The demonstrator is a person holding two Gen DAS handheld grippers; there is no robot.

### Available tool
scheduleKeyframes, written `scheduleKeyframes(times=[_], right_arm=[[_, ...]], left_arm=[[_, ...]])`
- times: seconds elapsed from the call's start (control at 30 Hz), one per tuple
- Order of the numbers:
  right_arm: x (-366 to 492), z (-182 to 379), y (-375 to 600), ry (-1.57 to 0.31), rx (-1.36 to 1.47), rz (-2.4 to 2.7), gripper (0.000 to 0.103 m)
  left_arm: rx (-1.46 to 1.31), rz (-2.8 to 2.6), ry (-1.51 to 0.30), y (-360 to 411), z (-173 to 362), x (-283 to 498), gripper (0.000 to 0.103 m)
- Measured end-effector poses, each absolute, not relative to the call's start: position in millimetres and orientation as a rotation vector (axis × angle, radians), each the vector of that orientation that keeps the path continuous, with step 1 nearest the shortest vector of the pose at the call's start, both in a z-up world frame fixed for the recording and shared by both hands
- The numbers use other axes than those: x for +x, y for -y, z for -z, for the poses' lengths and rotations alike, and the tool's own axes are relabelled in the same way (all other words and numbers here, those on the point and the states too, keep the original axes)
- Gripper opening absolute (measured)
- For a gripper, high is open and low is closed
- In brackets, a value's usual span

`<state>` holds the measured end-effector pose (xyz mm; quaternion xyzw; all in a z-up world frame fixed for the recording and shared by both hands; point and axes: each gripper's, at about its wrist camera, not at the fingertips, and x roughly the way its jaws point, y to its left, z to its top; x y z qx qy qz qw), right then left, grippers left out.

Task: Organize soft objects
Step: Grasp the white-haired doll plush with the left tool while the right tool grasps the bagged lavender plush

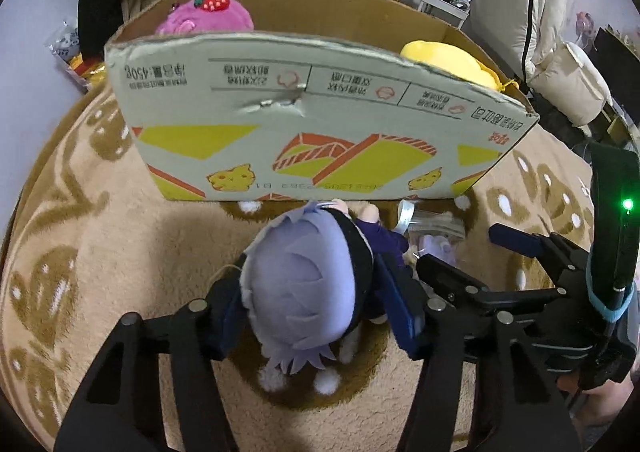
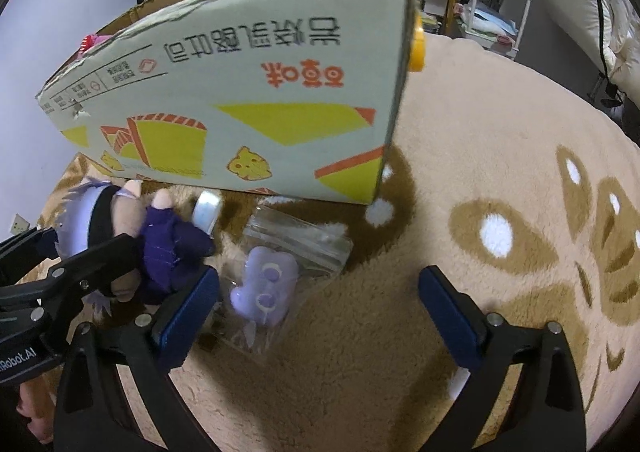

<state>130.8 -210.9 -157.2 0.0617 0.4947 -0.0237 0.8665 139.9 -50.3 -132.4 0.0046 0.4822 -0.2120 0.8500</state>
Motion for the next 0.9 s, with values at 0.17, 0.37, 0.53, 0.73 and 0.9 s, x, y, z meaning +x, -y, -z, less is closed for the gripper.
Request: scheduleKeyframes(times=[0.17,0.37,0.53,0.73,0.9], right_arm=[[135,154,198,-1.035,0.085,0.043,0.093],[138,161,186,-1.052,0.051,0.039,0.09],[141,169,175,-1.062,0.021,0.069,0.08],[135,166,172,-1.047,0.002,0.127,0.046],[134,160,170,-1.045,-0.009,0.12,0.032]], left_arm=[[0.025,0.437,-1.001,51,132,137,0.055],[0.093,0.373,-0.973,50,129,135,0.055],[0.091,0.346,-0.968,43,127,136,0.055],[0.091,0.325,-0.952,41,122,134,0.055],[0.119,0.286,-0.929,41,117,125,0.055]])
